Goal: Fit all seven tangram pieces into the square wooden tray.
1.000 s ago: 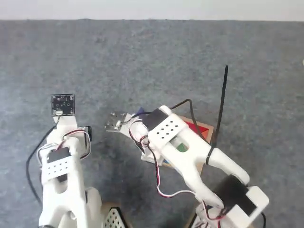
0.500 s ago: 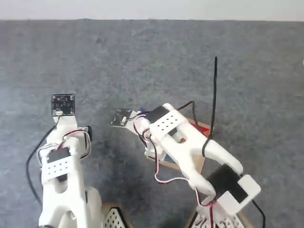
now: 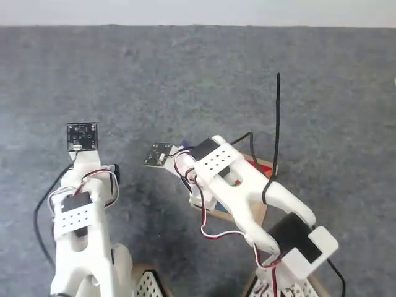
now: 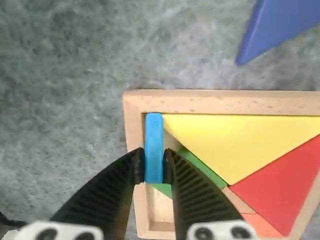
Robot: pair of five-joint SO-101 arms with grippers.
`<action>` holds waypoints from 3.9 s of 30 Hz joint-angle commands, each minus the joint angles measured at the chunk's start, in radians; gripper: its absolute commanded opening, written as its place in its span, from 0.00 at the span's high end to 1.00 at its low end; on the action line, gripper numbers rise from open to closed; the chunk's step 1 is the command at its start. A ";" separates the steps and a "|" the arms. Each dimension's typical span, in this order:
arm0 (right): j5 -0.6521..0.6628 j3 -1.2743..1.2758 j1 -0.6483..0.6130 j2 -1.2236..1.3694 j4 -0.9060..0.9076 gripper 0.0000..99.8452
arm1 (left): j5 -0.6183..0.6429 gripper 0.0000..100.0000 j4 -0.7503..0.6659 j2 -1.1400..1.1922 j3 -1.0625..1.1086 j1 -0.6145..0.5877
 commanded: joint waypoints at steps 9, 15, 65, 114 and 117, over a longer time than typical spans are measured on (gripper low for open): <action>0.091 -0.012 0.016 -0.012 -0.008 0.66 | 0.006 0.79 -0.020 -0.006 -0.041 0.002; 0.091 -0.052 0.079 -0.016 -0.004 0.66 | 0.006 0.79 -0.020 -0.006 -0.041 0.002; 0.035 -0.117 0.168 0.053 -0.048 0.66 | 0.006 0.79 -0.021 -0.005 -0.041 0.003; -0.054 0.046 0.142 0.016 0.008 0.66 | 0.006 0.79 -0.051 -0.005 -0.031 0.003; -0.120 0.046 0.143 0.016 0.008 0.66 | 0.006 0.79 -0.051 -0.005 -0.031 0.003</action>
